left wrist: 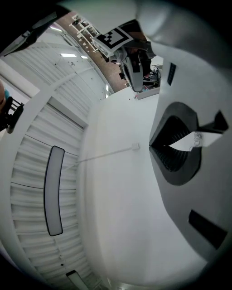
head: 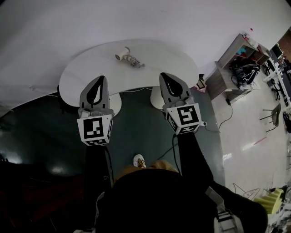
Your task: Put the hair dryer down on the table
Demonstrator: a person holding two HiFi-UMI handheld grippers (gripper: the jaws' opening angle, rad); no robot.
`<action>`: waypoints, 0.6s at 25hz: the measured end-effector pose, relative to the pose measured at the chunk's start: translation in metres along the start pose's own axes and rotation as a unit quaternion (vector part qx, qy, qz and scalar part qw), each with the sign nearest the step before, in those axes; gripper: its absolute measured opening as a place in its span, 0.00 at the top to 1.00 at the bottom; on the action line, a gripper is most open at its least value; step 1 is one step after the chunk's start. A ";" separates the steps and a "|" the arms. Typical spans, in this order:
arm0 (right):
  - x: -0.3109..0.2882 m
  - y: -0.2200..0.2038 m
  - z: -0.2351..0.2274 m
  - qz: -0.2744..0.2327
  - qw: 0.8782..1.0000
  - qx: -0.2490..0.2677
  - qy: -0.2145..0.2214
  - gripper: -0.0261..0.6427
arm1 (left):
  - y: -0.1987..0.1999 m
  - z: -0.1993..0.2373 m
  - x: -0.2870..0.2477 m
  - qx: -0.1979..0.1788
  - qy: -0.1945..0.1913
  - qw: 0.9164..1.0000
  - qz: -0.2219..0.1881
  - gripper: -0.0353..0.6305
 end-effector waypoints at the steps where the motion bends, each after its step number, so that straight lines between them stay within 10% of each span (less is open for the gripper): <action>1: -0.006 0.000 0.000 -0.001 1.000 -0.001 -0.001 0.92 | -0.001 0.005 -0.004 0.001 -0.001 1.000 -0.005 0.92; 15: -0.072 -0.015 -0.023 0.002 1.000 -0.016 -0.017 0.92 | -0.033 0.030 -0.064 0.006 -0.017 1.000 0.008 0.92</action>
Point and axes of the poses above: the fingertips, and each gripper's own axes: x backward along the fingers, z to its left, y out of its top, the point moved 7 cm from there along x, backward along the fingers, and after that the axes turned 5 degrees about -x, right-handed, at the moved point
